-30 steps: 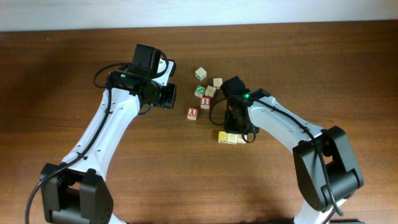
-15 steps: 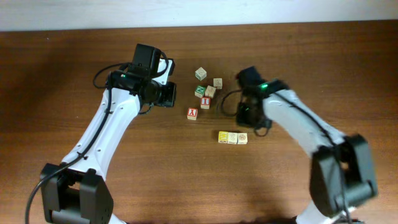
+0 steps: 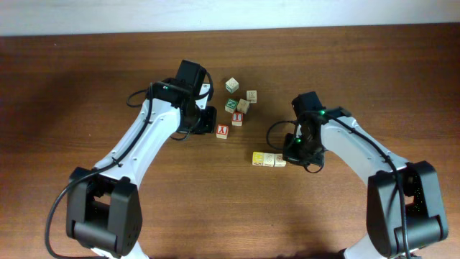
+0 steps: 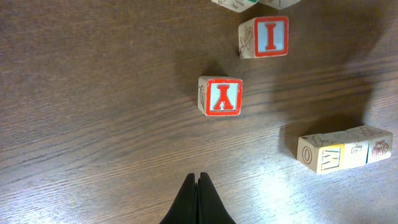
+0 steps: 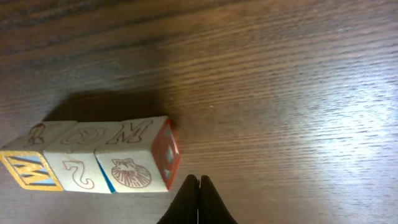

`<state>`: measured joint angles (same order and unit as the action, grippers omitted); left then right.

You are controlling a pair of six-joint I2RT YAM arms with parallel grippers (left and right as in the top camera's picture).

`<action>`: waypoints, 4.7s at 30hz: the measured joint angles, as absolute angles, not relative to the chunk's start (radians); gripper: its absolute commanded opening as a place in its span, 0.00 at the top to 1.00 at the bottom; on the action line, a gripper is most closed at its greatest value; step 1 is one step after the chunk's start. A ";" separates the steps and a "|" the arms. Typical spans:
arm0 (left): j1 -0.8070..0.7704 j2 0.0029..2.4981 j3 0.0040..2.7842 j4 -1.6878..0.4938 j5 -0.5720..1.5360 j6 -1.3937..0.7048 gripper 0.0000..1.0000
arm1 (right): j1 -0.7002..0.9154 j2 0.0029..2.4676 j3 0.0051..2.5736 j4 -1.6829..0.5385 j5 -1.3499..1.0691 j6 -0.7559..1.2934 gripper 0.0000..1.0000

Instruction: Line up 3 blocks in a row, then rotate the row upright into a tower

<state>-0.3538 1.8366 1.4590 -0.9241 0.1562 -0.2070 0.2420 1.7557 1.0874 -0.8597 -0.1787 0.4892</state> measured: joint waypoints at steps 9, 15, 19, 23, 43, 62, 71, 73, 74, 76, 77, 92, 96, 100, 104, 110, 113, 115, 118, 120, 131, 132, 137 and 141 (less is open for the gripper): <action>-0.353 1.837 1.459 -0.922 0.156 -0.219 1.00 | 0.274 1.769 1.056 -0.769 -0.245 0.482 0.96; -0.387 1.845 1.431 -0.881 0.203 -0.259 1.00 | 0.274 1.769 1.056 -0.738 -0.250 0.474 0.96; -0.400 1.924 1.381 -0.807 0.356 -0.250 1.00 | 0.274 1.769 1.045 -0.705 -0.253 0.474 0.96; -0.400 1.964 1.369 -0.799 0.459 -0.251 1.00 | 0.274 1.769 1.036 -0.701 -0.253 0.474 0.96; -0.449 1.975 1.212 -0.530 0.614 -0.260 1.00 | 0.274 1.769 1.036 -0.693 -0.253 0.471 0.96; -0.487 1.975 1.211 -0.537 0.583 -0.339 1.00 | 0.273 1.769 1.036 -0.695 -0.243 0.471 0.96; -0.489 1.975 1.211 -0.537 0.560 -0.341 1.00 | 0.272 1.769 1.031 -0.668 -0.259 0.438 0.96; -0.489 1.975 1.211 -0.537 0.545 -0.341 1.00 | 0.271 1.769 1.030 -0.665 -0.275 0.425 0.96; -0.488 1.975 1.211 -0.537 0.542 -0.341 1.00 | 0.270 1.769 1.030 -0.665 -0.279 0.419 0.96; -0.488 1.975 1.211 -0.537 0.537 -0.341 1.00 | 0.269 1.769 1.030 -0.665 -0.287 0.411 0.96; -0.488 1.975 1.211 -0.537 0.534 -0.341 1.00 | 0.269 1.768 1.030 -0.665 -0.290 0.408 0.96; -0.487 1.988 1.206 -0.537 0.508 -0.342 1.00 | 0.302 1.665 1.030 -0.669 -0.311 0.407 0.96; -0.483 1.990 1.206 -0.538 0.483 -0.342 1.00 | 0.327 1.665 1.040 -0.672 -0.297 0.407 0.96; -0.480 1.990 1.206 -0.538 0.471 -0.345 1.00 | 0.337 1.665 1.058 -0.674 -0.294 0.408 0.96; -0.480 1.990 1.206 -0.538 0.470 -0.345 1.00 | 0.338 1.665 1.058 -0.677 -0.294 0.408 0.96; -0.479 1.992 1.201 -0.540 0.455 -0.346 1.00 | 0.369 1.653 1.090 -0.687 -0.288 0.408 0.96; -0.477 1.992 1.201 -0.540 0.457 -0.349 1.00 | 0.393 1.641 1.114 -0.678 -0.298 0.407 0.96; -0.478 1.992 1.201 -0.537 0.467 -0.349 1.00 | 0.402 1.639 1.121 -0.675 -0.314 0.408 0.96; -0.484 1.992 1.201 -0.533 0.500 -0.349 1.00 | 0.408 1.639 1.124 -0.667 -0.345 0.408 0.96; -0.494 1.992 1.201 -0.530 0.531 -0.349 1.00 | 0.415 1.639 1.124 -0.667 -0.358 0.413 0.96; -0.498 1.992 1.201 -0.529 0.562 -0.349 1.00 | 0.416 1.655 1.130 -0.653 -0.369 0.424 0.96; -0.498 1.992 1.201 -0.529 0.562 -0.349 1.00 | 0.416 1.655 1.130 -0.653 -0.369 0.424 0.96; -0.455 1.988 1.274 -0.670 0.438 -0.340 1.00 | 0.416 1.655 1.131 -0.658 -0.368 0.425 0.96; -0.347 1.914 1.295 -0.715 0.271 -0.336 1.00 | 0.416 1.655 1.132 -0.661 -0.368 0.427 0.96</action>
<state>-0.3466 1.9144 1.2953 -0.7151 0.2714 -0.3363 0.4160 1.6550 1.1316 -0.6609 -0.3683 0.4271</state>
